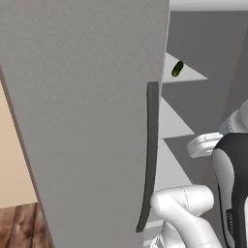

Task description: Take the cucumber, bell pepper, and tangerine from the freezer and place them in the bowl on the counter.

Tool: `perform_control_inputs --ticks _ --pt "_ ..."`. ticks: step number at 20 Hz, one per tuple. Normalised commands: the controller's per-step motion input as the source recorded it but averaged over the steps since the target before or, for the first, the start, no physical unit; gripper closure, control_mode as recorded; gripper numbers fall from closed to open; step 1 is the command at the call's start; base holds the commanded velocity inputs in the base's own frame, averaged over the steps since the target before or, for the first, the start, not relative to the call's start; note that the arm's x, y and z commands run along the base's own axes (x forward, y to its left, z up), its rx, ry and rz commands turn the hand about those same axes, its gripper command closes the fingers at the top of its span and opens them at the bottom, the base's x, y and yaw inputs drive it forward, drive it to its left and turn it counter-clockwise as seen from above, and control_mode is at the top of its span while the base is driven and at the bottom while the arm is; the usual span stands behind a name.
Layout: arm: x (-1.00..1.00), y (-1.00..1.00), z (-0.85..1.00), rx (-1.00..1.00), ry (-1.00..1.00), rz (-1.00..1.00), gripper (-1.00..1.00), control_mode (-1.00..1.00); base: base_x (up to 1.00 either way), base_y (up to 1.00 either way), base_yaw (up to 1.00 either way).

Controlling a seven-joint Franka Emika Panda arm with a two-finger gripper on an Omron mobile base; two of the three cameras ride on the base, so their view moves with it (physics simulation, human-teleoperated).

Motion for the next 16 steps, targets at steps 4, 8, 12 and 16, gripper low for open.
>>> perform_control_inputs --ticks 4,8,12,16 --pt "0.00 0.00 0.00 0.00 0.00 0.00 -1.00 1.00 -0.67 -0.12 0.00" --pt "0.00 0.00 0.00 0.00 0.00 0.00 -1.00 1.00 -0.47 -0.15 -0.01" --pt "0.00 0.00 0.00 0.00 0.00 0.00 -1.00 1.00 0.00 -0.23 -0.11" --pt "0.00 0.00 0.00 0.00 0.00 0.00 -1.00 1.00 0.22 -0.24 -0.14"
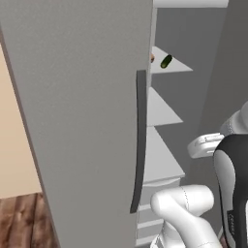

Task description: Take the cucumber, bell pepper, and tangerine from the freezer and place them in the bowl on the counter.

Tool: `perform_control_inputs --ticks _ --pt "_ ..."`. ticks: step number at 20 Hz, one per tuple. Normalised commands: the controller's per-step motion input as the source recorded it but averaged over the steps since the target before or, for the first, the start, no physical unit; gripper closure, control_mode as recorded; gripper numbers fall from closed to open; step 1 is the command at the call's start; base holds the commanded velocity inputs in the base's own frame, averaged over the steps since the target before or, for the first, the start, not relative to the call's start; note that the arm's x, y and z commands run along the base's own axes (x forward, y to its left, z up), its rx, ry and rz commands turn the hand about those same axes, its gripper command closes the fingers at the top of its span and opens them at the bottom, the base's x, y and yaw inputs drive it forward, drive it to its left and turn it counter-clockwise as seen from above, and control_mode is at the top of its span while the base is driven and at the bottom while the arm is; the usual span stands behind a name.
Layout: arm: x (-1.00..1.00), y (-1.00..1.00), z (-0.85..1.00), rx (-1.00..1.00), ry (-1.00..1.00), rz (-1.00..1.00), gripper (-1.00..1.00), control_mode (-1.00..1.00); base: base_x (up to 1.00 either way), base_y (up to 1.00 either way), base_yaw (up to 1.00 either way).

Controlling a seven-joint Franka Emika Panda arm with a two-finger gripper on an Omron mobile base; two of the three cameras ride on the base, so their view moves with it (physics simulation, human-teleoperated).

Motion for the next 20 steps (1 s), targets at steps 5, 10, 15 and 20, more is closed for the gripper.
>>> perform_control_inputs --ticks 5,10,15,20 --pt "0.00 0.00 0.00 0.00 0.00 0.00 -1.00 1.00 0.51 -0.20 -0.11" --pt "0.00 0.00 0.00 0.00 0.00 0.00 -1.00 1.00 0.84 -0.03 -0.01" --pt "0.00 0.00 0.00 0.00 0.00 0.00 -1.00 1.00 0.74 0.00 0.00" --pt "0.00 0.00 0.00 0.00 0.00 0.00 -1.00 1.00 0.46 -0.17 0.00"
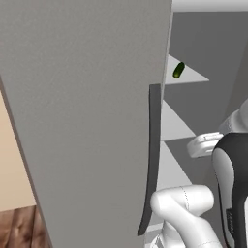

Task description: Take the cucumber, bell pepper, and tangerine from the freezer and place them in the bowl on the counter.

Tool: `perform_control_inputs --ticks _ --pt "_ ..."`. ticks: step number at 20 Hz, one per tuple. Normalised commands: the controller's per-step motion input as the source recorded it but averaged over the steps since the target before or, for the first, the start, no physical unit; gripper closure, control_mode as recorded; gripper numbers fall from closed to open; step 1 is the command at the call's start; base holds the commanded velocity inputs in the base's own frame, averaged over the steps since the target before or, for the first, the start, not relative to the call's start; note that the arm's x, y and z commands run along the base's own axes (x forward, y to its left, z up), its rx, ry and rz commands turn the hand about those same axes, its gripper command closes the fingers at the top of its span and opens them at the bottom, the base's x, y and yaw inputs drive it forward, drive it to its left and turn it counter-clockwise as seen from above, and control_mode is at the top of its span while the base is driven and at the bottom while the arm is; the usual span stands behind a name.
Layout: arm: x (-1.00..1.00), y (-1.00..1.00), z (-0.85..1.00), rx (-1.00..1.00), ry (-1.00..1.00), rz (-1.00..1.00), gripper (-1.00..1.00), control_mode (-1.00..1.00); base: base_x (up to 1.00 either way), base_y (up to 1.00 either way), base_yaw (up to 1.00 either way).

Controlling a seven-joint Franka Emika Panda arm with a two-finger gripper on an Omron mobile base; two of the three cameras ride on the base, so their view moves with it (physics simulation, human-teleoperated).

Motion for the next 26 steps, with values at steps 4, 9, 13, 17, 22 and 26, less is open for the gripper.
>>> perform_control_inputs --ticks 4,9,13,17,22,26 --pt "0.00 0.00 0.00 0.00 0.00 0.00 -1.00 1.00 0.23 -0.52 0.00" --pt "0.00 0.00 0.00 0.00 0.00 0.00 -1.00 -1.00 0.01 -0.11 0.00" --pt "0.10 -0.24 -0.01 0.00 -0.02 0.00 -1.00 -1.00 0.00 0.00 0.00" --pt "0.20 -0.36 0.11 0.00 -0.03 0.00 -1.00 -1.00 0.00 0.00 0.00" --pt "0.05 -0.15 0.19 0.00 -0.04 -0.02 -1.00 -1.00 0.00 0.00 0.00" --pt "0.03 -0.01 0.14 0.00 -0.10 -0.05 -1.00 -1.00 0.00 0.00 0.00"
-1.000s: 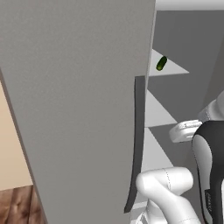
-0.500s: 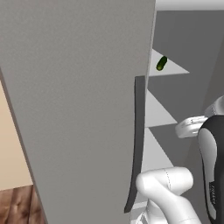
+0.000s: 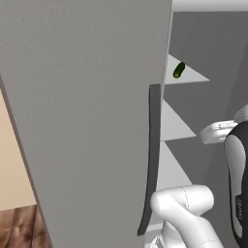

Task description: Take the cucumber, bell pepper, and tangerine from the freezer and place them in the bowl on the counter.

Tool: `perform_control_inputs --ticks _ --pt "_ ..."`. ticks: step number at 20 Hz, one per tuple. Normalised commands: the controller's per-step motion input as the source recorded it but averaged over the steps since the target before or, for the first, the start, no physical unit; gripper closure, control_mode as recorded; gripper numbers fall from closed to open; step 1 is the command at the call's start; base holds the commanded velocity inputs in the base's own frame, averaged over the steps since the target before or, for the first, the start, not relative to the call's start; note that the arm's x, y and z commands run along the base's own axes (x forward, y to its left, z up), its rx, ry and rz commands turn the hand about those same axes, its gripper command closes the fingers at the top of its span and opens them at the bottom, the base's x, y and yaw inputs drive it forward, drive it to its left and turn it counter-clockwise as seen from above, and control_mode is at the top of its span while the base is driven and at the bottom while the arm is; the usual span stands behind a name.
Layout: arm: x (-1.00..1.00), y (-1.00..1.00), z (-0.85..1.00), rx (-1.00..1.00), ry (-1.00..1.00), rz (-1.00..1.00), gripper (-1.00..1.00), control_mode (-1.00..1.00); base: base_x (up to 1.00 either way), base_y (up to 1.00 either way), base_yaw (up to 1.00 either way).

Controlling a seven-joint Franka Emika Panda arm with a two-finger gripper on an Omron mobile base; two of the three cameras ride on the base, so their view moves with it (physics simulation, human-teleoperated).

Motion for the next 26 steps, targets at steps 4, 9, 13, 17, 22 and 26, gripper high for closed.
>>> perform_control_inputs --ticks 4,9,13,17,22,26 --pt "0.00 0.00 0.22 0.00 -0.14 -0.06 -1.00 -1.00 0.00 0.00 0.00" --pt "0.10 0.00 0.29 0.00 -0.10 -0.06 -1.00 -1.00 0.00 0.00 0.00" --pt "0.35 0.00 0.28 0.00 -0.04 -0.03 -1.00 -1.00 0.00 0.00 0.00" --pt "0.29 -0.07 0.26 0.00 -0.03 -0.01 -1.00 -1.00 0.00 0.00 0.00" --pt "0.33 -0.11 0.24 0.00 -0.01 0.00 -1.00 -1.00 0.00 0.00 0.00" --pt "0.35 -0.10 0.18 0.00 0.00 0.00 -1.00 -1.00 0.00 0.00 0.00"
